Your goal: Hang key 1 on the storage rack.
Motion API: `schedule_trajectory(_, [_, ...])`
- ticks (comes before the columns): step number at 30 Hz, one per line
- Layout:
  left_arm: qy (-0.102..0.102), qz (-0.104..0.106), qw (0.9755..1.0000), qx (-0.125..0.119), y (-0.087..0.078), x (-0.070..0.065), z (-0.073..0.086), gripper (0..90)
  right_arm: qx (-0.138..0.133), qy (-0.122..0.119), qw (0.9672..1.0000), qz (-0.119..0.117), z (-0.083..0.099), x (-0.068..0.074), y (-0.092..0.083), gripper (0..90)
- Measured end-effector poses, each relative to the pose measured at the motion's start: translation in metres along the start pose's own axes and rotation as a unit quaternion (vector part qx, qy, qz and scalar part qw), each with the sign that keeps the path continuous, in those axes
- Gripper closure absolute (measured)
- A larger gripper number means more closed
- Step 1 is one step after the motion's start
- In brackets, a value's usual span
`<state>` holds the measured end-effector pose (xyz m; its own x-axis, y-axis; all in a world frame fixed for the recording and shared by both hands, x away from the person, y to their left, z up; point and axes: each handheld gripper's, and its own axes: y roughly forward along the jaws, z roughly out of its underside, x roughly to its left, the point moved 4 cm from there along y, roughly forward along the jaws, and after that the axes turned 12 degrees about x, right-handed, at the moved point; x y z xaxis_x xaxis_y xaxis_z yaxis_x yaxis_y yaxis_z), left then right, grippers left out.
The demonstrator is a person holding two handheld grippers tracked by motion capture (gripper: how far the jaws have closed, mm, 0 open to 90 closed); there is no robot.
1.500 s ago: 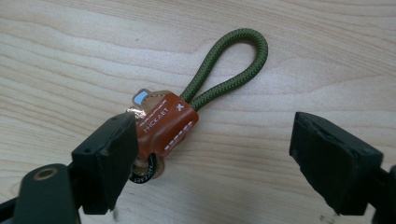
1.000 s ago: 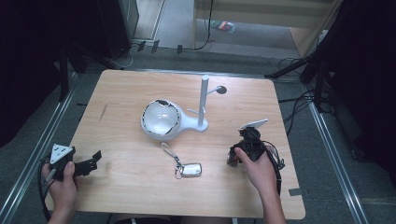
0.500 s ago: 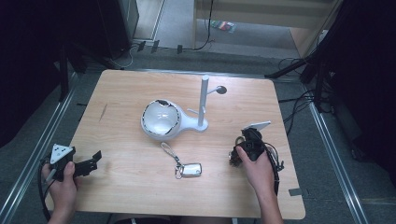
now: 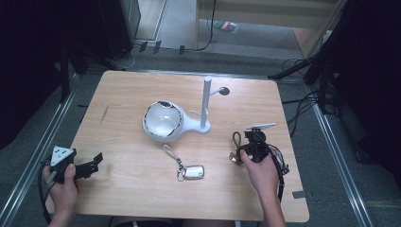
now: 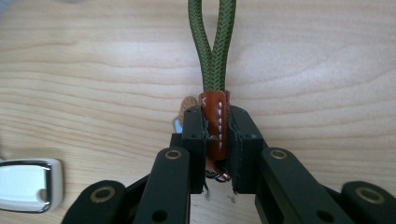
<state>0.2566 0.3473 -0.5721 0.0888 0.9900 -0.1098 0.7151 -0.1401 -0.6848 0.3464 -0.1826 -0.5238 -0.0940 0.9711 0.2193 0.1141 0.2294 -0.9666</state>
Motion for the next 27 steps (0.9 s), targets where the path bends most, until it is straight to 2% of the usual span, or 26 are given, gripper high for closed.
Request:
schedule_trajectory(3, [0.001, 0.0, 1.0, 0.0, 0.0, 0.0, 0.0, 0.4, -0.013, -0.01, 0.9999, -0.003, 0.0, 0.003, -0.004, 79.7])
schedule_trajectory(4, [0.0, 0.0, 1.0, -0.001, 0.0, 0.0, 0.0, 0.4, -0.035, -0.018, 0.9992, 0.0, 0.0, 0.006, -0.008, 79.8])
schedule_trajectory(7, [0.0, 0.001, 1.0, -0.003, 0.0, 0.0, 0.0, 0.4, -0.049, -0.022, 0.9985, -0.001, 0.0, 0.008, -0.011, 79.8])
schedule_trajectory(8, [0.0, 0.001, 1.0, -0.004, 0.0, 0.0, 0.0, 0.4, -0.073, -0.026, 0.997, -0.004, -0.001, 0.01, -0.016, 79.8])
schedule_trajectory(10, [0.0, 0.002, 1.0, -0.006, -0.001, 0.0, 0.0, 0.4, -0.081, -0.026, 0.9964, -0.009, -0.002, 0.011, -0.018, 79.8])
schedule_trajectory(14, [0.002, 0.007, 0.9998, -0.018, -0.004, 0.0, 0.001, 0.3, -0.13, -0.023, 0.991, -0.02, -0.004, 0.013, -0.032, 79.8])
schedule_trajectory(15, [0.002, 0.008, 0.9997, -0.024, -0.004, 0.0, 0.002, 0.4, -0.149, -0.025, 0.9883, -0.019, -0.005, 0.015, -0.037, 79.8])
schedule_trajectory(17, [0.004, 0.009, 0.9997, -0.023, -0.004, 0.0, 0.002, 0.3, -0.166, -0.028, 0.9855, -0.018, -0.006, 0.016, -0.04, 79.8])
schedule_trajectory(19, [0.009, 0.008, 0.9997, -0.023, -0.004, -0.001, 0.002, 0.4, -0.173, -0.031, 0.9843, -0.016, -0.006, 0.017, -0.042, 79.8])
schedule_trajectory(20, [0.013, 0.003, 0.9996, -0.025, -0.005, -0.002, 0.002, 0.4, -0.187, -0.035, 0.9818, -0.007, -0.007, 0.019, -0.045, 79.8])
schedule_trajectory(23, [0.017, -0.002, 0.9995, -0.028, -0.005, -0.003, 0.002, 0.4, -0.196, -0.037, 0.9798, -0.017, -0.008, 0.021, -0.049, 79.8])
schedule_trajectory(27, [0.011, -0.008, 0.9995, -0.03, -0.006, -0.002, 0.002, 0.4, -0.205, -0.045, 0.9776, -0.019, -0.016, 0.027, -0.057, 79.7])
